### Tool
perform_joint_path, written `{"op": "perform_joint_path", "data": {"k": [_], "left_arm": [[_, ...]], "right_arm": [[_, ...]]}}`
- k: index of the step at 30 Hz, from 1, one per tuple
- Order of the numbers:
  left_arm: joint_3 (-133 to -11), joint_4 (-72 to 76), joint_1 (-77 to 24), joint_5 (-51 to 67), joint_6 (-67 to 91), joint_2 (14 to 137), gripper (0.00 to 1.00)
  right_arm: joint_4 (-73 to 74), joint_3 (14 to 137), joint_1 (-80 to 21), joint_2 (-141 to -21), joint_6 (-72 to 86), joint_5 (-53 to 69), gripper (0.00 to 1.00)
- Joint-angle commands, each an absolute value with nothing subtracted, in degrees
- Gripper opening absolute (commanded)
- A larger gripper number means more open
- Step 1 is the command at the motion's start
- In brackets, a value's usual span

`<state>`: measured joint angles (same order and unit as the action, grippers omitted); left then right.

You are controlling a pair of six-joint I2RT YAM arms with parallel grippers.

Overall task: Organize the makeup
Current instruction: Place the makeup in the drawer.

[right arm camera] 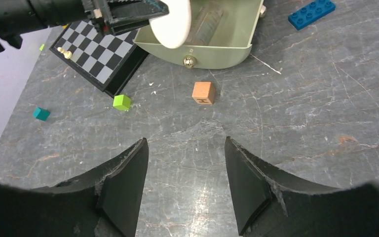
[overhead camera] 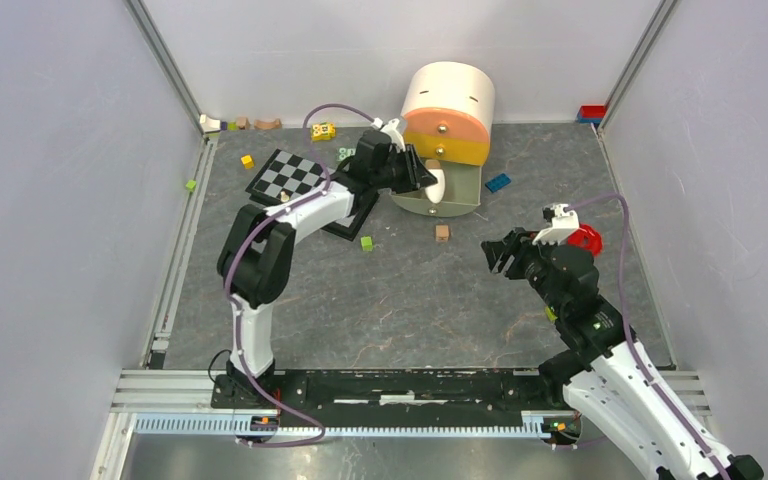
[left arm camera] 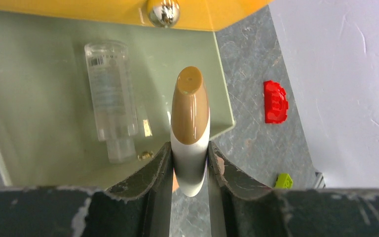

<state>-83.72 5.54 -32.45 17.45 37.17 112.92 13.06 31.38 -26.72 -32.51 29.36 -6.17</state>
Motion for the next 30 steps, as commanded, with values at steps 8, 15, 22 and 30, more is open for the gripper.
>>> {"op": "perform_joint_path", "data": {"k": [8, 15, 22, 30], "left_arm": [[-98.23, 4.33, -33.03, 18.55, 35.24, 124.37, 0.02], [-102.46, 1.74, -34.84, 17.13, 34.01, 128.67, 0.03], [-103.54, -3.01, -35.86, 12.98, 30.88, 129.64, 0.15], [-104.01, -5.24, -35.82, 11.12, 28.59, 128.27, 0.43]], "right_arm": [[16.75, 32.74, -26.51, -29.98, 25.70, -10.43, 0.65], [17.54, 32.70, -26.52, -29.54, 25.31, -10.83, 0.65], [17.81, 32.70, -26.55, -29.27, 25.24, -10.27, 0.65], [17.82, 32.61, -26.54, -29.12, 25.27, -10.33, 0.66]]}}
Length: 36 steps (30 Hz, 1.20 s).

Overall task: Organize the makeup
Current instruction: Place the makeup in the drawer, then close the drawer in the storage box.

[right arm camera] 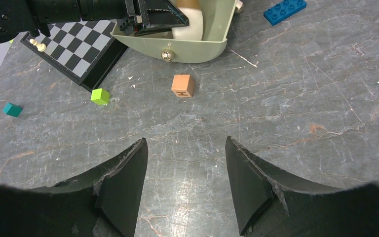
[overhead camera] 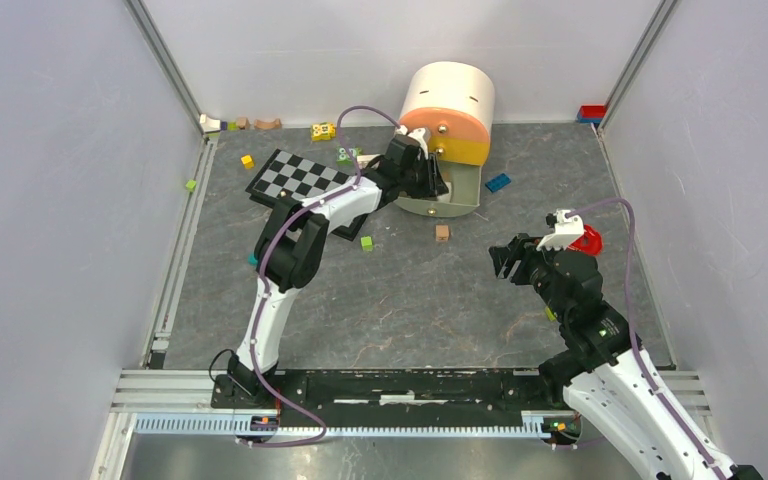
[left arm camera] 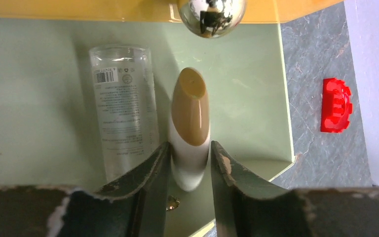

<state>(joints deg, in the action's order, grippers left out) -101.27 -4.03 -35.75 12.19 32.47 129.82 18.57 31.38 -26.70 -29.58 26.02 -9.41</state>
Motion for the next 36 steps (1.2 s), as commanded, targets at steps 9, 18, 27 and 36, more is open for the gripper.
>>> {"op": "perform_joint_path", "data": {"k": [9, 18, 27, 36], "left_arm": [[-107.22, -9.33, -35.87, 10.29, 26.82, 123.75, 0.55], [-105.21, -15.40, -35.86, 7.76, 26.33, 111.97, 0.58], [-82.91, -20.05, -34.78, -6.19, 24.99, 90.73, 0.63], [-62.70, -28.02, -32.41, -16.57, 24.54, 67.57, 0.69]], "right_arm": [[17.71, 32.87, -26.54, -29.89, 24.55, -10.48, 0.66], [18.38, 33.48, -26.53, -30.17, 21.09, -15.07, 0.68], [17.12, 34.20, -26.52, -33.23, 19.07, -15.15, 0.71], [9.86, 31.86, -26.63, -38.99, 21.75, -12.93, 0.71]]}}
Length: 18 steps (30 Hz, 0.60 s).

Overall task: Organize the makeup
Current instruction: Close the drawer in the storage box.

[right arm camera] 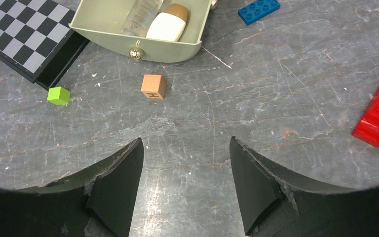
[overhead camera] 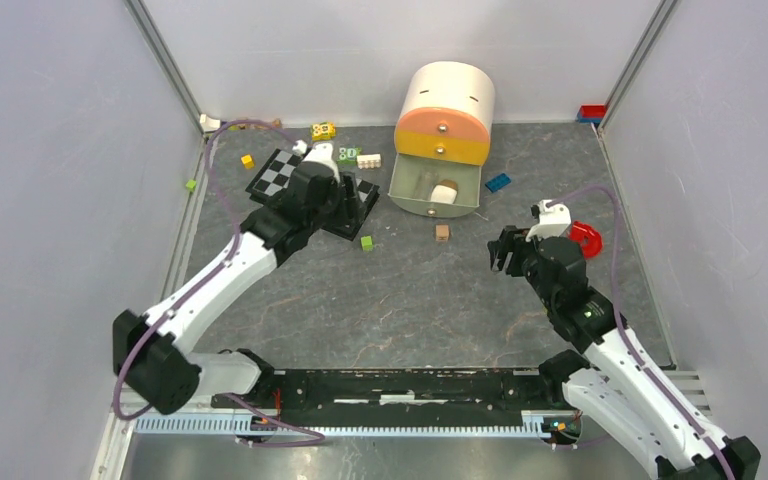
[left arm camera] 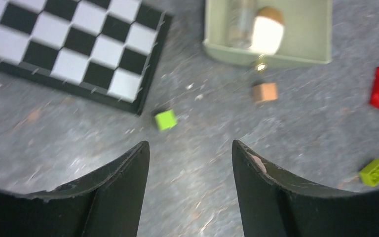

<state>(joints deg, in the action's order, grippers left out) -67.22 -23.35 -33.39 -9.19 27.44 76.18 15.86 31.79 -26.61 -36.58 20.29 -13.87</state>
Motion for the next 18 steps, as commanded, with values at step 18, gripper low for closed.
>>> {"op": "perform_joint_path", "data": {"k": [18], "left_arm": [[-49.43, -32.92, -31.38, -22.20, 25.00, 56.70, 0.83]], "right_arm": [[-5.85, 32.76, -36.06, -60.87, 28.27, -22.22, 0.65]]}}
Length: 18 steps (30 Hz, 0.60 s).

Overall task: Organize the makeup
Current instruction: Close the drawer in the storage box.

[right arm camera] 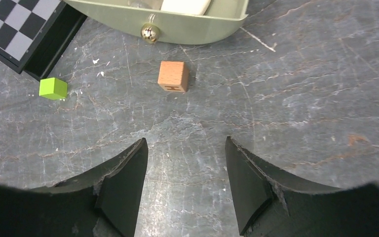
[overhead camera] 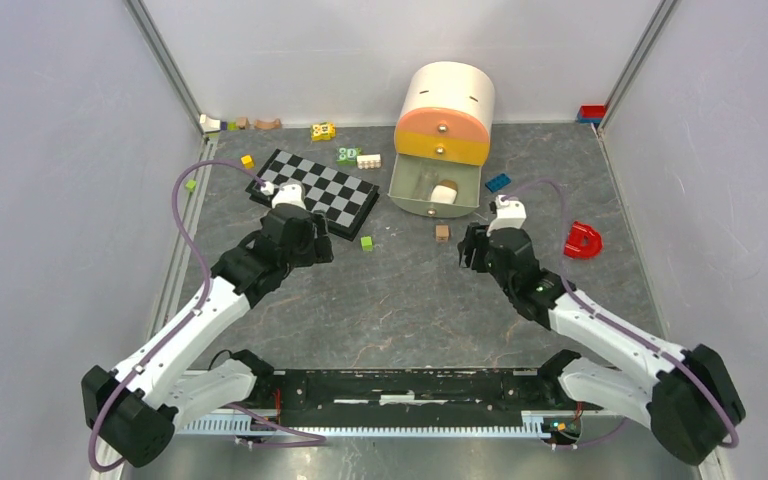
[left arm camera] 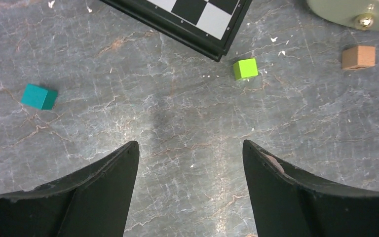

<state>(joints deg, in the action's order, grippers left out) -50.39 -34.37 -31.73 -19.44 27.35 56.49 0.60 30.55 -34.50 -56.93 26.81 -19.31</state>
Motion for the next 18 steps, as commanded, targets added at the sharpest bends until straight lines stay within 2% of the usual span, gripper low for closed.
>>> {"op": "perform_joint_path", "data": {"k": [1, 5, 18], "left_arm": [[-49.08, -32.57, -31.40, -22.81, 25.14, 57.06, 0.86], [-50.14, -33.60, -31.38, -25.38, 25.66, 58.25, 0.93], [-49.91, -34.35, -31.38, -23.58, 18.45, 55.13, 0.95]], "right_arm": [[-6.84, 33.14, -36.32, -62.25, 28.47, -21.92, 0.65], [-10.30, 36.04, -37.24, -69.55, 28.95, -20.27, 0.65], [-17.44, 44.95, -37.71, -85.41, 31.41, -20.61, 0.65]]}}
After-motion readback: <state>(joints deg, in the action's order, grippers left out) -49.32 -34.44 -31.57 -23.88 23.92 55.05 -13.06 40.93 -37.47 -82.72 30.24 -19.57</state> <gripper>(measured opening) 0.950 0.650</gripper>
